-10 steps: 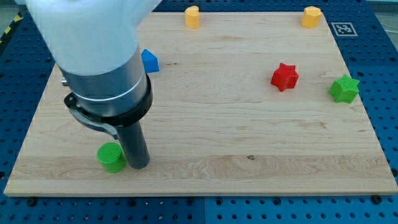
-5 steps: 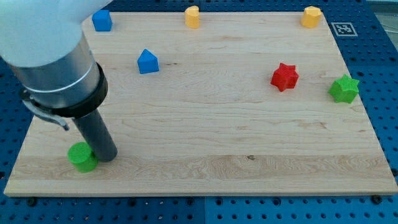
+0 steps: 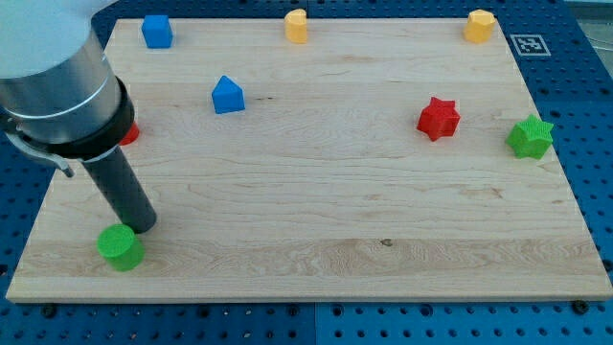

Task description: Move the green circle to the bottom left corner

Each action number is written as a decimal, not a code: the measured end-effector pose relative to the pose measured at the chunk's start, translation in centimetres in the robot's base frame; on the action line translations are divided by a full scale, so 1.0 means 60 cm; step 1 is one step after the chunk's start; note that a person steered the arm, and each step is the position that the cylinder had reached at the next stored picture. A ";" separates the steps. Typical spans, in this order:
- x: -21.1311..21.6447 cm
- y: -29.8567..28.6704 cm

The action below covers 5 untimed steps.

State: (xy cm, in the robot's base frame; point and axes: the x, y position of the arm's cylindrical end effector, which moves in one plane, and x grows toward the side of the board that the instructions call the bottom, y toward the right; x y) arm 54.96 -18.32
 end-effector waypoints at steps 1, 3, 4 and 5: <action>0.004 0.029; 0.026 0.020; 0.026 -0.002; 0.027 -0.023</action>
